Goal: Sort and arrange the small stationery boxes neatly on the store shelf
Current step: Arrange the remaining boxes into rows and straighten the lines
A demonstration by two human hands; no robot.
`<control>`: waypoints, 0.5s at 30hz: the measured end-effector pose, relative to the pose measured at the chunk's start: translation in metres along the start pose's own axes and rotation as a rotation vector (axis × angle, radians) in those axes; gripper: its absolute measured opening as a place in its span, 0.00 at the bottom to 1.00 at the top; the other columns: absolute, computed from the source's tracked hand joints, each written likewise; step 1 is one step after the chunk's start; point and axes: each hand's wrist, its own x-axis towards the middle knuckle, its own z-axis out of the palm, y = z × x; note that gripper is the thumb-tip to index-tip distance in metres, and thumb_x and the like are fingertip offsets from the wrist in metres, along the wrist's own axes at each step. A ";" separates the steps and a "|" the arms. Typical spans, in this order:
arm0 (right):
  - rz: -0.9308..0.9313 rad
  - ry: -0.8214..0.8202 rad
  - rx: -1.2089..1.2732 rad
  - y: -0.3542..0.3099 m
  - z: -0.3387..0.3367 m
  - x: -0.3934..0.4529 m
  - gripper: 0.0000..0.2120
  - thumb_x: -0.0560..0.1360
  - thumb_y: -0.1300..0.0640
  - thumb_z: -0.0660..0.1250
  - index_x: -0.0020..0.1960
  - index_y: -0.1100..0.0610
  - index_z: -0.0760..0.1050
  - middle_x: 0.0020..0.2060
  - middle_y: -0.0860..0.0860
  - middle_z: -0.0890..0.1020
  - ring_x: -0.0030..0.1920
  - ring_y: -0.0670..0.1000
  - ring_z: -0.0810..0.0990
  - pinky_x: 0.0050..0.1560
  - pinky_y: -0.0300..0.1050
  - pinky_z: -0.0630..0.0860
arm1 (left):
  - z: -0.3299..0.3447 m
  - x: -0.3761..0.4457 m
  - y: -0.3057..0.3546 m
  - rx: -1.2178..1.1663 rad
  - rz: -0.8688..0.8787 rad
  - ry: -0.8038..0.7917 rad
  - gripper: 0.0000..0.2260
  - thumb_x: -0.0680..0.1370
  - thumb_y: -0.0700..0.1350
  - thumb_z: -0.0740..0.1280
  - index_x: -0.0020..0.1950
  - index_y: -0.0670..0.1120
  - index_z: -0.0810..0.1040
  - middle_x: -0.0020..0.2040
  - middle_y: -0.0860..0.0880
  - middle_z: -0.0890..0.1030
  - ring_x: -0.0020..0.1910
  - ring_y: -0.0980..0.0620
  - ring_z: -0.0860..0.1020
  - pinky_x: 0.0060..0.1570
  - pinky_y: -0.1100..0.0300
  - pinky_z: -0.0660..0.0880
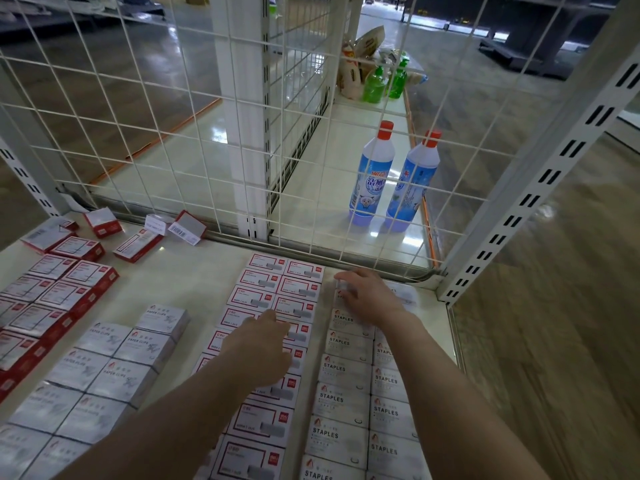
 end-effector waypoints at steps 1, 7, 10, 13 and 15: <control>0.001 0.000 0.002 0.000 0.000 0.000 0.19 0.79 0.53 0.57 0.70 0.48 0.64 0.71 0.50 0.64 0.71 0.52 0.60 0.68 0.50 0.61 | 0.000 0.000 0.000 -0.002 0.001 0.001 0.26 0.78 0.52 0.62 0.75 0.51 0.58 0.73 0.51 0.61 0.70 0.49 0.62 0.67 0.52 0.65; 0.017 0.041 -0.009 -0.005 -0.001 -0.007 0.21 0.79 0.54 0.57 0.71 0.49 0.63 0.71 0.50 0.64 0.71 0.52 0.60 0.69 0.50 0.61 | 0.000 0.000 -0.002 0.003 0.014 -0.003 0.27 0.78 0.53 0.62 0.75 0.51 0.58 0.73 0.52 0.60 0.71 0.49 0.62 0.67 0.52 0.64; 0.054 0.119 0.062 -0.013 0.000 -0.019 0.21 0.77 0.57 0.58 0.70 0.53 0.65 0.70 0.52 0.66 0.69 0.54 0.64 0.67 0.50 0.65 | -0.003 -0.003 -0.003 -0.001 0.036 -0.020 0.26 0.78 0.53 0.62 0.74 0.50 0.60 0.72 0.50 0.62 0.70 0.49 0.63 0.67 0.52 0.64; 0.110 0.138 0.106 -0.021 0.000 -0.030 0.20 0.77 0.58 0.58 0.69 0.52 0.66 0.67 0.53 0.69 0.67 0.54 0.66 0.66 0.52 0.66 | -0.009 -0.009 -0.007 -0.088 0.058 -0.038 0.23 0.79 0.51 0.62 0.73 0.49 0.63 0.72 0.50 0.64 0.69 0.50 0.65 0.66 0.55 0.64; 0.129 0.152 0.105 -0.028 0.000 -0.037 0.20 0.77 0.58 0.58 0.69 0.52 0.66 0.66 0.52 0.69 0.66 0.53 0.67 0.66 0.51 0.66 | -0.014 -0.014 -0.012 -0.136 0.080 -0.031 0.21 0.79 0.49 0.61 0.72 0.48 0.66 0.71 0.50 0.66 0.68 0.51 0.66 0.64 0.58 0.65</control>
